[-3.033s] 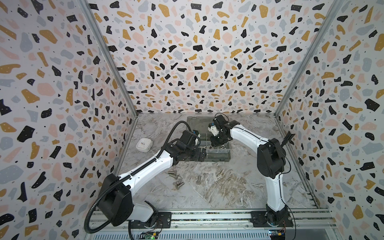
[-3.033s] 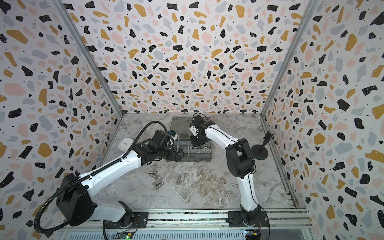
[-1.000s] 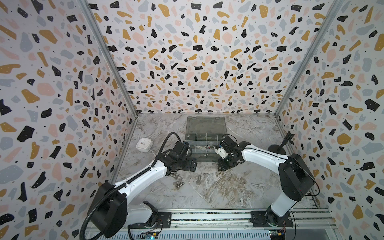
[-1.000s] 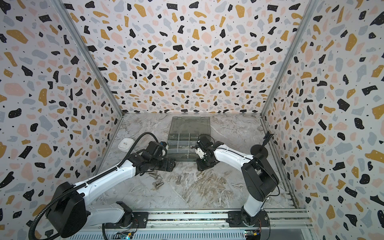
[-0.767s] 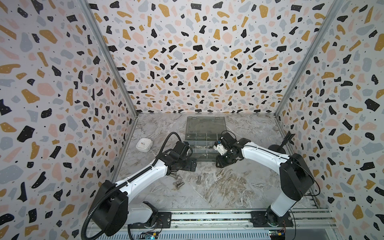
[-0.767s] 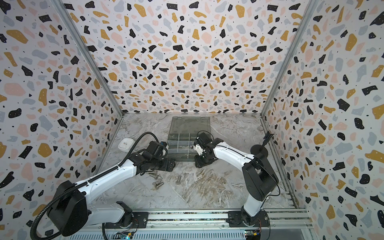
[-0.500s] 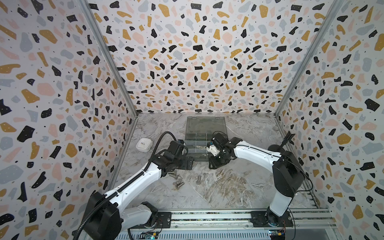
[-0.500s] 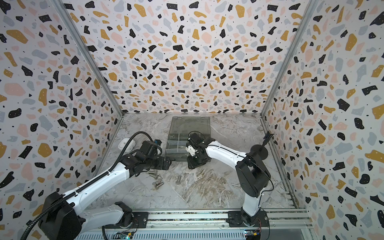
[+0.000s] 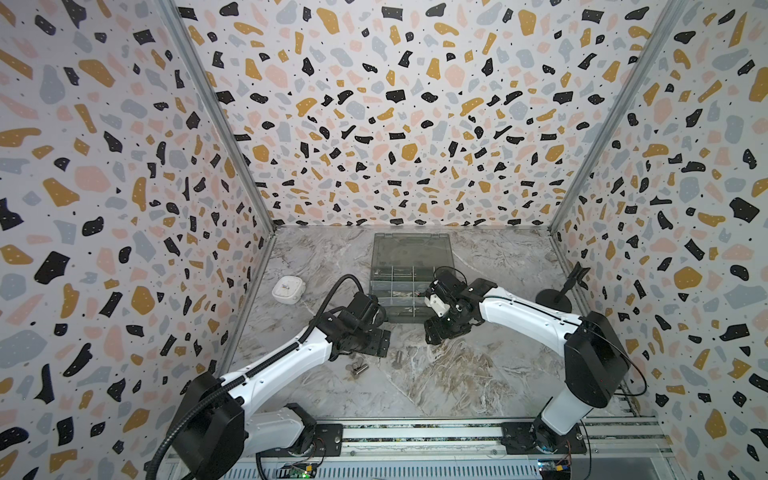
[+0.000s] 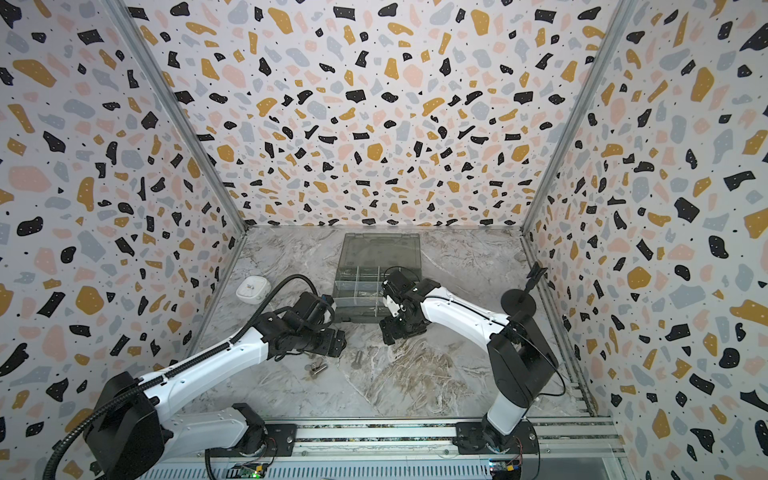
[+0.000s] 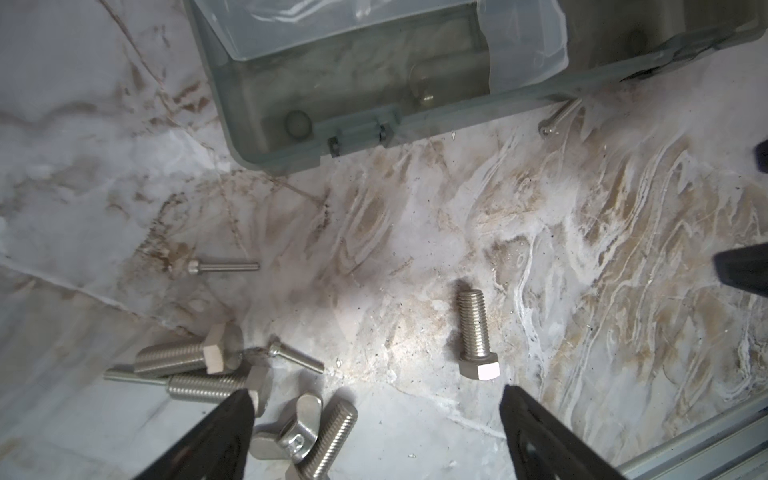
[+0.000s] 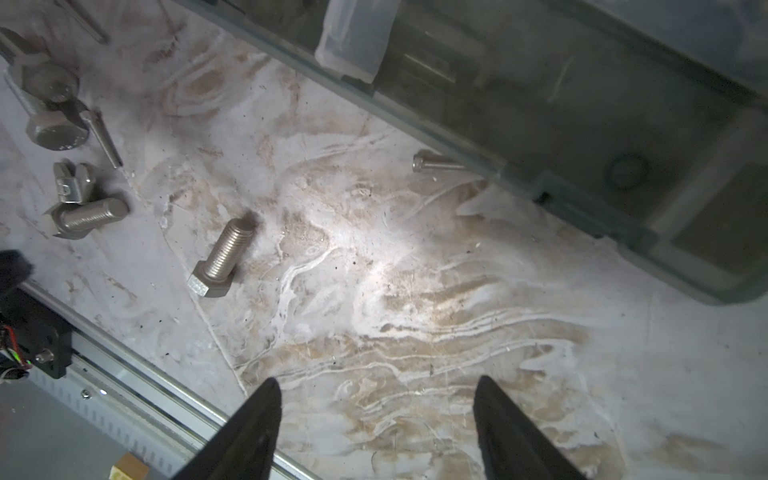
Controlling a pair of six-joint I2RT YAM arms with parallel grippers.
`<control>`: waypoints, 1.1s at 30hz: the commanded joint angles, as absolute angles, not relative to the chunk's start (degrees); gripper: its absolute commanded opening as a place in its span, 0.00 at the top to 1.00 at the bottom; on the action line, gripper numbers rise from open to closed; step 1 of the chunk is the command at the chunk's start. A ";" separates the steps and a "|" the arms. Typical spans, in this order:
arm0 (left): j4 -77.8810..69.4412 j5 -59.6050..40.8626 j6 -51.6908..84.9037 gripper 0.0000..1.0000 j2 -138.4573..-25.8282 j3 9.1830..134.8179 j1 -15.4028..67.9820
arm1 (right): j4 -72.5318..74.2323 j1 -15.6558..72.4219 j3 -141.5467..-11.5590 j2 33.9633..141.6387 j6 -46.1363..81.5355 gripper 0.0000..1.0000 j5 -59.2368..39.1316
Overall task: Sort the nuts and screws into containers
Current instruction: 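Lower the left gripper over a hex bolt while the right gripper withdraws, then grasp the hex bolt with the left gripper and lift it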
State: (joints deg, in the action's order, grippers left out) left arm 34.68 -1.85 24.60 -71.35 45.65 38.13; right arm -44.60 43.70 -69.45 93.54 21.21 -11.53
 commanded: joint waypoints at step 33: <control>33.18 2.20 35.75 0.40 -94.24 55.37 49.57 | -51.03 33.16 -55.43 68.01 20.37 0.01 -8.05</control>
State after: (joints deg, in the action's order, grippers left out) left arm 31.94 1.80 35.40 -93.23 53.54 49.25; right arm -49.69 33.45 -55.57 68.93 21.47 -7.57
